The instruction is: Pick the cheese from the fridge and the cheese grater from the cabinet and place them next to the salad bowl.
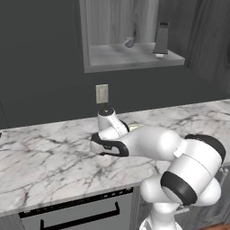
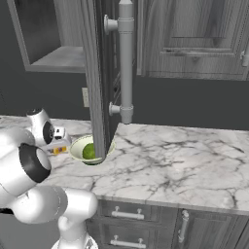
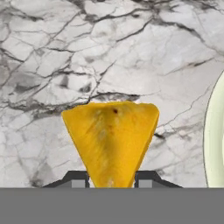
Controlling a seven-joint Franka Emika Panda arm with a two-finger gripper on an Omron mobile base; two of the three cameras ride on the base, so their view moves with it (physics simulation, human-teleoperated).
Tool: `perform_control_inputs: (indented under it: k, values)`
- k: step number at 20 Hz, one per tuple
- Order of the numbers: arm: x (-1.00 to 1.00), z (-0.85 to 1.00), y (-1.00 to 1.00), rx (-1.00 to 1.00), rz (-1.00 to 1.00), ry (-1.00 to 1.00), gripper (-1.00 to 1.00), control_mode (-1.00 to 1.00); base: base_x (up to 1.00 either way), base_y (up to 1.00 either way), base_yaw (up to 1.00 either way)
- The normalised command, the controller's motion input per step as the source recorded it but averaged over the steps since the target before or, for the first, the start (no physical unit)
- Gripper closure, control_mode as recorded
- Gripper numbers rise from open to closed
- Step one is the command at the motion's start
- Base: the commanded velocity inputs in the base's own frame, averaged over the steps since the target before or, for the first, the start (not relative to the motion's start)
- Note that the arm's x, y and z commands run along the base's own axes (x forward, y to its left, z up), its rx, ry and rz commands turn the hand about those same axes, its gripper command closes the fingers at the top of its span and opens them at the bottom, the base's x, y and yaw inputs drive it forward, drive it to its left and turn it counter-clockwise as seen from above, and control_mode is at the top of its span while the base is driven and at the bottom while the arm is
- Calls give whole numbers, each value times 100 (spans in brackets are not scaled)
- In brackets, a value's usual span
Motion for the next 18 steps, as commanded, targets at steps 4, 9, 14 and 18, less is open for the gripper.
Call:
perform_control_inputs:
  k: [4,9,14,18]
  values:
    - [4,-15,1,-8,0,0,100,-100,0,0,0]
    - [7,-19,0,-2,1,0,100,-100,0,0,0]
    - [15,-17,0,0,2,0,100,-100,0,0,0]
    - [15,-19,0,0,2,0,100,-100,0,0,0]
